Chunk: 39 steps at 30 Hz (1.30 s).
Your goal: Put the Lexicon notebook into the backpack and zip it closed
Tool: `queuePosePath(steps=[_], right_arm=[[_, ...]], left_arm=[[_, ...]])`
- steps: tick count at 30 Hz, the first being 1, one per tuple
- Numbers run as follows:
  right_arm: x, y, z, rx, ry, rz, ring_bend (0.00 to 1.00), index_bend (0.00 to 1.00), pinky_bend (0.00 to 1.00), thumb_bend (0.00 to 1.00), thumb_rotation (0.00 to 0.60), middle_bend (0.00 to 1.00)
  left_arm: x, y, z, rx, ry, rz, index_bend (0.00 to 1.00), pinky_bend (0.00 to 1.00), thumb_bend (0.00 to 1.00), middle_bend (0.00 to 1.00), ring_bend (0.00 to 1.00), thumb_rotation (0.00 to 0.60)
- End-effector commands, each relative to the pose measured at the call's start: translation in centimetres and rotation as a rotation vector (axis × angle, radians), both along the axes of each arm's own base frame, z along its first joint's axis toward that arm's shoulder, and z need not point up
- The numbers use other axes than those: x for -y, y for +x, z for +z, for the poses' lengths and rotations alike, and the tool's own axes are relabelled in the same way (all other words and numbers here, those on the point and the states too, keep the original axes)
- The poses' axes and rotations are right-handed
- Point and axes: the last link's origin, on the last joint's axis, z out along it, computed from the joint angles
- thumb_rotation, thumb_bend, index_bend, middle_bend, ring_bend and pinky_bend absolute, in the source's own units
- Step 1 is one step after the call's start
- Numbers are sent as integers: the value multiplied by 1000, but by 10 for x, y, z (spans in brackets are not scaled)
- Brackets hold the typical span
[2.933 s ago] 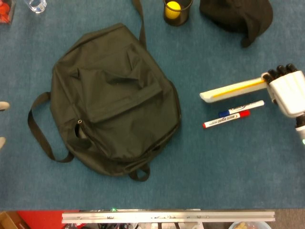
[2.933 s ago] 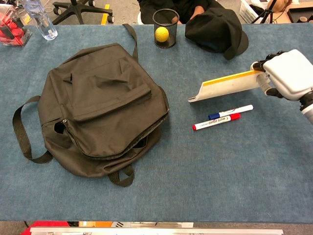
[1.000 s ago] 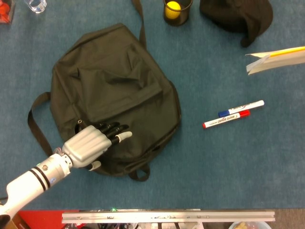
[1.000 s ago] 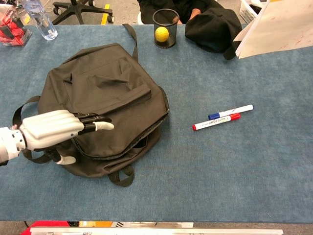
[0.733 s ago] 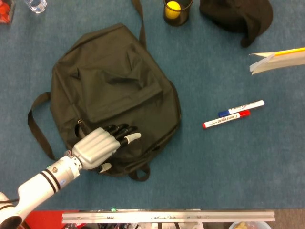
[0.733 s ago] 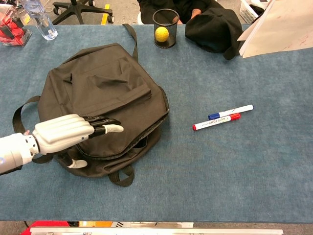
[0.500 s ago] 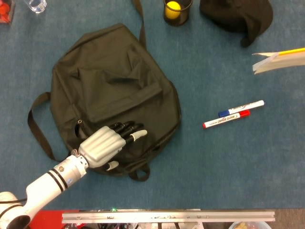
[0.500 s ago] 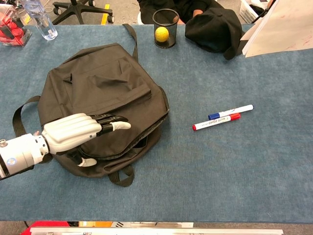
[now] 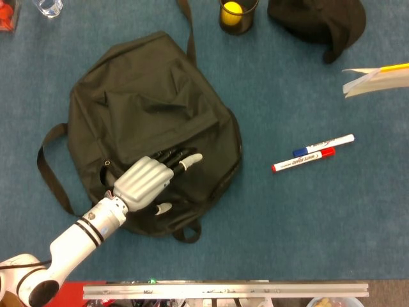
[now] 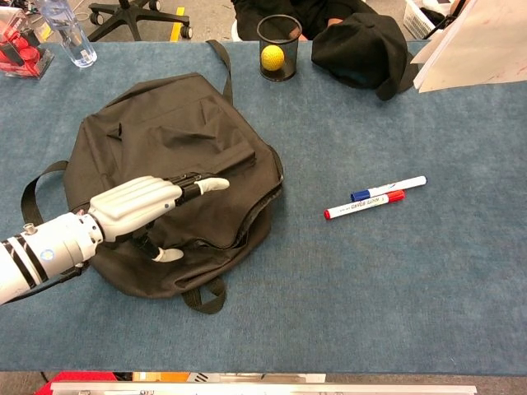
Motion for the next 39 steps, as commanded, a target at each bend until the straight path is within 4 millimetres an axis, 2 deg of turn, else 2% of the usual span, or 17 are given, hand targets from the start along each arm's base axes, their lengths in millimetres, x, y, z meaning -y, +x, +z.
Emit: queuePosePath(steps=[1,3,7,13,16,19,21,26,34,39], right_arm=[[0,0,0,4,-1,-1,493,859,481,390,600,643],[0,0,0,6,-1,-2,493,860,481,390,600,643],[0,0,0,14,-1,-3,493,864,481,390,600,643],[1,-1,1,33,1,-7,494,869,481,390,600,643],[1,-1,1,39,4,-10,494,871,481,390,600,643],[1,-3,2,44,5,-13,496,875,482,390,600,645],[1,-4,2,48,4,-15,496,876,482,390,600,645],[1,-5,4,62,0,-17,496,878,483,390,600,645],[-1,-5,7,70,-4,-16,496,880,483,389,600,645],[-1,-5,8,70,-7,-14,496,883,482,390,600,645]], left_arm=[[-6,3,-1,36,16,35,3,233,208,18,98,600],[-9,5,-3,58,18,60,29,291,209,61,150,600],[-14,8,-7,85,16,88,150,391,209,149,242,600],[-18,14,-15,84,20,73,287,489,209,237,321,600],[-20,15,-18,75,29,67,391,556,210,338,407,600],[-20,16,-20,68,39,59,522,679,217,465,535,600],[-20,17,-21,69,45,55,556,716,226,495,570,600],[-19,19,-24,66,64,32,606,730,239,538,584,600],[-18,22,-26,65,78,17,722,777,338,644,637,600],[-22,22,-18,90,95,34,740,786,341,658,646,600]])
